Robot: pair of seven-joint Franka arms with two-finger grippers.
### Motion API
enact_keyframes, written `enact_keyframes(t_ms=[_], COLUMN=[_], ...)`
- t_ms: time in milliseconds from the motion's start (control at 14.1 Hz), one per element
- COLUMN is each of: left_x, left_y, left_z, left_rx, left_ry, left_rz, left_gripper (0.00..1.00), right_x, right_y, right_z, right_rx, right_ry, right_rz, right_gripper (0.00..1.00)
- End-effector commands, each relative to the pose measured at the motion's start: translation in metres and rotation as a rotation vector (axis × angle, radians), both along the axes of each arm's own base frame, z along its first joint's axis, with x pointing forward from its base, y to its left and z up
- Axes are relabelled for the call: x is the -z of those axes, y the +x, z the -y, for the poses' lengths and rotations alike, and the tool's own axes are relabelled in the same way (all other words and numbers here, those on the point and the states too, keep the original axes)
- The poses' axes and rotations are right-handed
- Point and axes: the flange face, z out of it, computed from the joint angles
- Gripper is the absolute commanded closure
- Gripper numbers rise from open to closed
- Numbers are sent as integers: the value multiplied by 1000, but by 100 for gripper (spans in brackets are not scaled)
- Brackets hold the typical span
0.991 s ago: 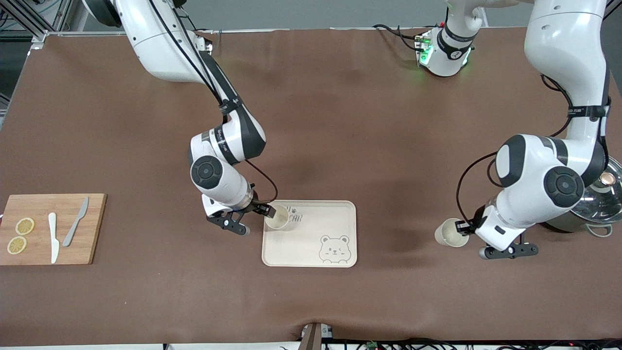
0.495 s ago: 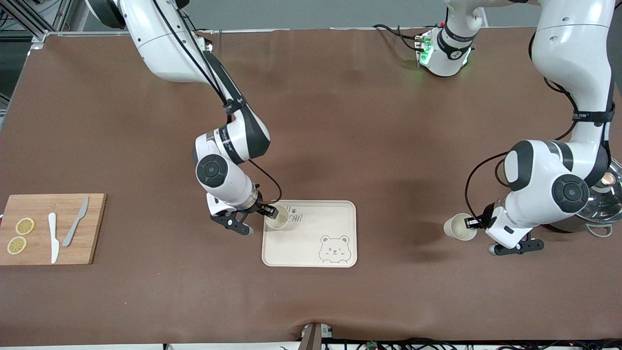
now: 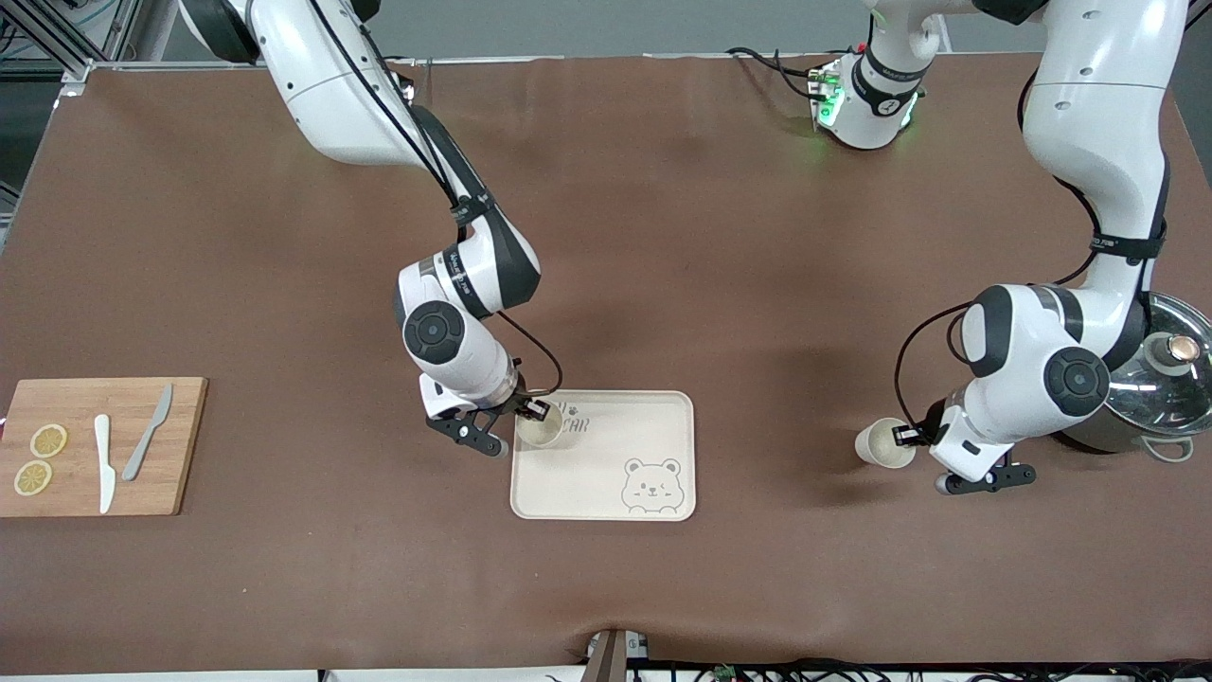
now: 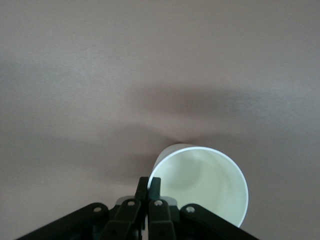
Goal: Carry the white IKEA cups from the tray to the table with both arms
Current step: 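Grasp the second cup with the right gripper while the left gripper lifts its cup, then carry both cups off the tray, each gripper moving outward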
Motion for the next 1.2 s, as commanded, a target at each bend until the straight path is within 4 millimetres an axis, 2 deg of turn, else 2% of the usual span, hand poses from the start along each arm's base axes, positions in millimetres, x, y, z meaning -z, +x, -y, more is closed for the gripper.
enact_keyframes(t_ms=[0, 142, 212, 283, 354, 495, 708, 778, 991, 1132], left_x=[0, 0, -1, -2, -5, -15, -47, -60, -94, -112], left_y=[-1, -1, 0, 0, 0, 1, 2, 1, -4, -8], left_z=[-9, -9, -9, -10, -8, -5, 1, 5, 13, 24], left_rx=[-2, -2, -3, -10, -6, -14, -14, -8, 7, 23], left_ry=[7, 7, 7, 4, 1, -1, -5, -5, -6, -10], left_rz=[9, 9, 12, 13, 16, 23, 58, 55, 55, 51], left_gripper=[100, 100, 69, 22, 0, 0, 0, 0, 0, 0], right_x=[-13, -33, -38, -45, -60, -82, -73, -73, -80, -79], right_y=[8, 17, 18, 21, 26, 24, -2, -15, -41, -51], right_z=[-5, 1, 5, 19, 44, 82, 154, 170, 239, 301], right_rx=[7, 16, 16, 18, 31, -32, -102, -129, -215, -309], right_ry=[18, 28, 17, 0, -2, 2, 5, 7, 15, 0], right_rz=[17, 18, -6, -22, -40, -53, -46, -43, -47, -40], right_gripper=[100, 100, 100, 100, 100, 100, 100, 100, 100, 100])
